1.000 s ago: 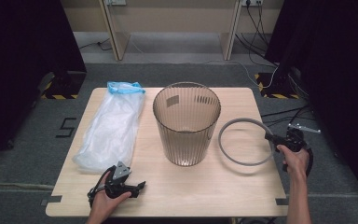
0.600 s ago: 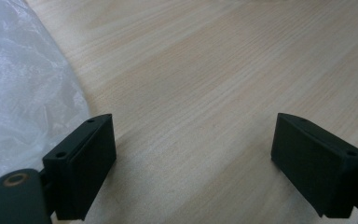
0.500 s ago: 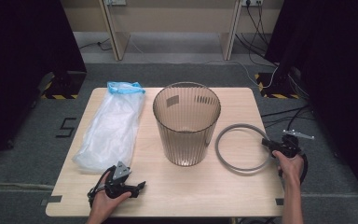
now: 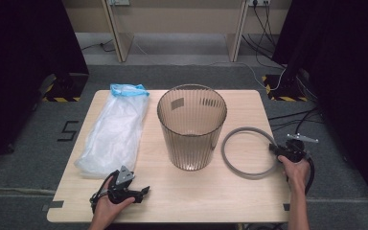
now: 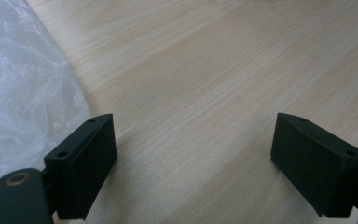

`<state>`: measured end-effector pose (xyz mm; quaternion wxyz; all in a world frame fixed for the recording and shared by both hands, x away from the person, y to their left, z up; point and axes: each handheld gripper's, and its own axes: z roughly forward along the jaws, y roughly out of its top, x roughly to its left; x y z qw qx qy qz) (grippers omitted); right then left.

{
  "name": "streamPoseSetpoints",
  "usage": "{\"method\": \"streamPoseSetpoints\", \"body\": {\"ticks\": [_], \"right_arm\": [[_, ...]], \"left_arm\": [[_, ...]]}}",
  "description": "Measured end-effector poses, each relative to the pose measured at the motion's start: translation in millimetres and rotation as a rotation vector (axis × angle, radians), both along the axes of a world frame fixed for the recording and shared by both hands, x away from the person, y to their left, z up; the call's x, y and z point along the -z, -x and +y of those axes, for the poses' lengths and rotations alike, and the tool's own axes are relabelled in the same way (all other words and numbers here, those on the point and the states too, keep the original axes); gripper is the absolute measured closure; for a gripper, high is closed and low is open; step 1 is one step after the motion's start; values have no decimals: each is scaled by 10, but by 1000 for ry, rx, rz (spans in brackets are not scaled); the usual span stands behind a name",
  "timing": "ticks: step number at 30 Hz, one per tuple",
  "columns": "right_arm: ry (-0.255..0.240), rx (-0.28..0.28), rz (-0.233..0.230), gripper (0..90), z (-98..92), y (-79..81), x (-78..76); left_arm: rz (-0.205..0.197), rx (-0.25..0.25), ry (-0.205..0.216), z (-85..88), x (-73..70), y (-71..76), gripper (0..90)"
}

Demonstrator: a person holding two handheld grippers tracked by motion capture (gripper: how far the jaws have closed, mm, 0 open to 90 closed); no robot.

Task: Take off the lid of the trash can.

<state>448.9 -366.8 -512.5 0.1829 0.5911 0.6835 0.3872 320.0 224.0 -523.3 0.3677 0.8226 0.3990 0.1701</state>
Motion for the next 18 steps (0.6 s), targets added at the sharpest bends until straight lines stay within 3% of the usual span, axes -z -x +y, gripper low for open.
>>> {"method": "streamPoseSetpoints", "body": {"ticks": [6,13,18], "right_arm": [[1,9,0,697,12,-2,-12],[-30,68,-25,454,14,33,-105],[-5,73,-47,359,110,73,-222]], "left_arm": [[0,0,0,0,0,0,132],[0,0,1,1,0,0,132],[0,0,1,0,0,0,133]]}}
